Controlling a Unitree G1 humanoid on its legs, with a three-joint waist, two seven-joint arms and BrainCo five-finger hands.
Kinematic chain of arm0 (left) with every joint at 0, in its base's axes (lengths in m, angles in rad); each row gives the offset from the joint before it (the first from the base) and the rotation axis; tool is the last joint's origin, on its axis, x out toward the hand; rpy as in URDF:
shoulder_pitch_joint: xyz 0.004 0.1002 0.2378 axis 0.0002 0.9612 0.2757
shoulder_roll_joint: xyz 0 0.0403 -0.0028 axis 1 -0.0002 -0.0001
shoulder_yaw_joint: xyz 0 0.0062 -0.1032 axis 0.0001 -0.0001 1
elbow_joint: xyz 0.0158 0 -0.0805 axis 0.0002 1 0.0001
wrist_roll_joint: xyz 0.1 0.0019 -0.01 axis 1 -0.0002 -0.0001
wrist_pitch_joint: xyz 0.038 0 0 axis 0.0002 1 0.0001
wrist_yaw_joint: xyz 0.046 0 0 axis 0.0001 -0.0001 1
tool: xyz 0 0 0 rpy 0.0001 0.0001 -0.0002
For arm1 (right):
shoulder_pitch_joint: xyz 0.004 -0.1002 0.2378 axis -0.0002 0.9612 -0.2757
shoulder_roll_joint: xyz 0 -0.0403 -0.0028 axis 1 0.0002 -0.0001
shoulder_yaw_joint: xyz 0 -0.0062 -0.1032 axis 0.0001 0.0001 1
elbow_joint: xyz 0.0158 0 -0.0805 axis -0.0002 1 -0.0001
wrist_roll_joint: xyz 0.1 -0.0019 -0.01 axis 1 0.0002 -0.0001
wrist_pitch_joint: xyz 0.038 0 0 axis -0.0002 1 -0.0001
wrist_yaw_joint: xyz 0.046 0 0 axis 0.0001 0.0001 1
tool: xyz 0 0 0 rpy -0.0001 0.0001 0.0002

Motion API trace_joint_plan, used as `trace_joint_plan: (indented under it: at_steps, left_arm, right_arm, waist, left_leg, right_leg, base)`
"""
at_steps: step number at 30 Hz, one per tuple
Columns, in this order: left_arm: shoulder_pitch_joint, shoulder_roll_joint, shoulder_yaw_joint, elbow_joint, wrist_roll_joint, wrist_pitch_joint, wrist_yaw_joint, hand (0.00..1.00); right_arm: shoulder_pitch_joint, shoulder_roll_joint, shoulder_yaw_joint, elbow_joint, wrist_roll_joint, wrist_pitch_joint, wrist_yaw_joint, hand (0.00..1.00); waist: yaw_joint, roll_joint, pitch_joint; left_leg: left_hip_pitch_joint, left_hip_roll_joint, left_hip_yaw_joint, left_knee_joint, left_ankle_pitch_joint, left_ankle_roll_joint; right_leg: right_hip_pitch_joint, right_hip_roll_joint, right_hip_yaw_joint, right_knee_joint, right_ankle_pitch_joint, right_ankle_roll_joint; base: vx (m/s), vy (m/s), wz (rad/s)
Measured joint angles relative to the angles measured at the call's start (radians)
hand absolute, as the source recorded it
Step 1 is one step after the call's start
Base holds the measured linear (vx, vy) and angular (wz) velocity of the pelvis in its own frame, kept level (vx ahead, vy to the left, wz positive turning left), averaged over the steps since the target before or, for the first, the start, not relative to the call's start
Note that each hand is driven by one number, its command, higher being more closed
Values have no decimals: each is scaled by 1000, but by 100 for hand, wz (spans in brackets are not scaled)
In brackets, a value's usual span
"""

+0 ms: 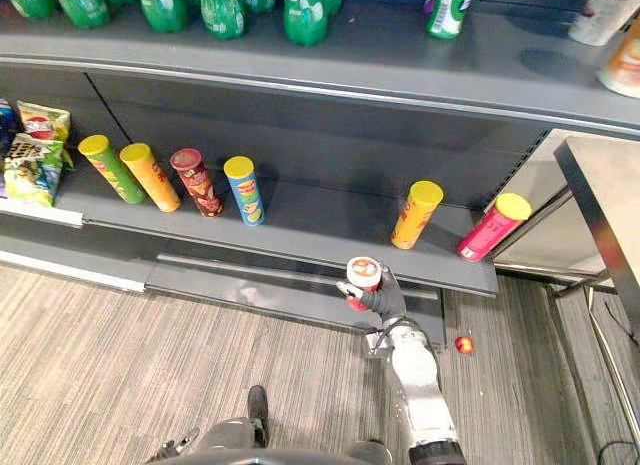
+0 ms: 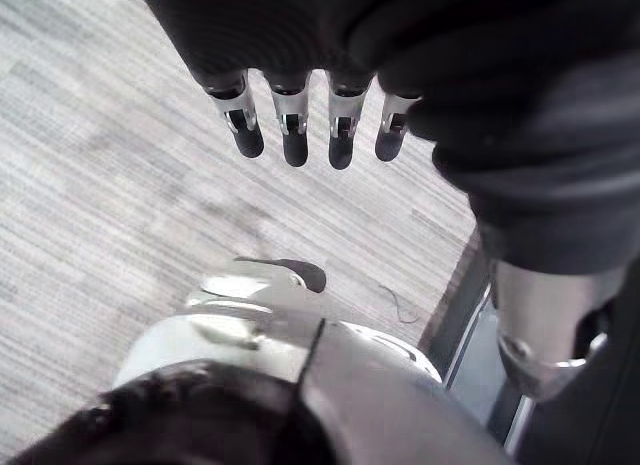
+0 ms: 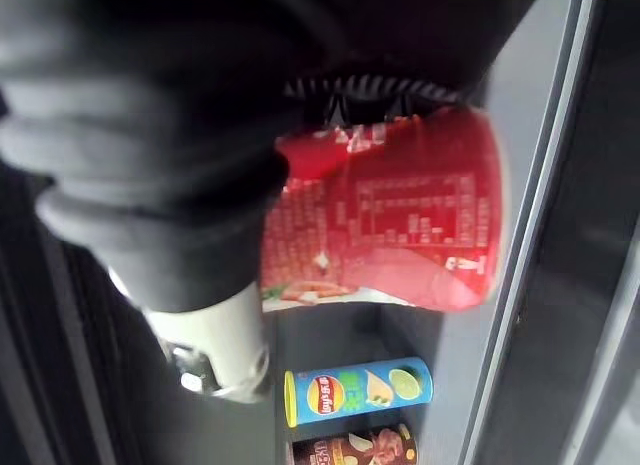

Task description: Put the gum and the chips on the shelf.

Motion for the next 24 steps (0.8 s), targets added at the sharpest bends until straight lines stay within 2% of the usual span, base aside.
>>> trace_joint_plan:
  at_steps: [1,2,4,6,11,14,16,18,24]
  left_arm:
    - [-1,-1,0,0,5,0,0,0]
    - [-1,-6,-1,0,8,-2,1,0]
    - [-2,-11,-2,-3,13,-8,2,0]
    - [-10,-10,-9,-3,12,-8,2,0]
    - [-19,-15,-16,-19,11,-9,3,0]
    - [-25,-14,-20,-19,11,-10,3,0]
    - [-25,-17,-20,-19,10,-8,4,0]
    - [-20,-15,-20,-18,11,-8,4,0]
    - [-22,-13,-10,-19,19,-6,4,0]
  right_arm:
    - [-13,-1,-4,1,-8,0,-2,100]
    - [-46,-2,-4,10,-17,0,-7,100]
    - [-101,-1,3,26,-18,0,-18,100]
    - [-142,-1,8,55,-23,0,-28,100]
    - [-151,-2,8,57,-65,0,-54,100]
    - [-162,-4,5,61,-92,0,-70,100]
    - [-173,-4,5,75,-92,0,-70,100]
    - [-174,-3,7,75,-92,0,-71,100]
    - [-171,-2,9,45,-72,0,-56,100]
  waist:
    - [7,3,2]
    - [17,10,3]
    - [25,20,8]
    - [45,18,10]
    - [53,29,23]
    - [59,26,35]
    - [63,32,44]
    - [61,31,46]
    - [58,22,50]
  left_leg:
    - [8,1,23,-4,-4,6]
    - [20,4,57,-19,-6,9]
    - [23,13,110,-38,-7,10]
    - [27,13,162,-62,-6,12]
    - [28,-8,169,-95,17,23]
    - [35,-16,154,-148,63,11]
    - [38,2,149,-148,71,2]
    - [38,19,133,-154,76,-6]
    - [44,28,139,-152,75,-8]
  right_leg:
    - [-10,-2,16,-2,19,1]
    - [-32,-2,38,-13,64,-2]
    - [-74,0,33,-21,124,-9]
    - [-97,-4,-41,-55,168,-17]
    - [-95,-16,-103,-97,159,-4]
    - [-98,-12,-143,-95,95,9]
    - [-98,5,-147,-92,84,-7]
    - [-95,24,-153,-93,75,-6]
    - [-92,27,-141,-96,77,-5]
  base:
    - [128,178,-90]
    - [83,148,-97]
    - [39,120,-95]
    - [-3,71,-72]
    - [-42,-4,-9]
    - [-79,-73,10]
    - [-93,-60,1]
    - [-103,-68,2]
    - [12,-2,-2]
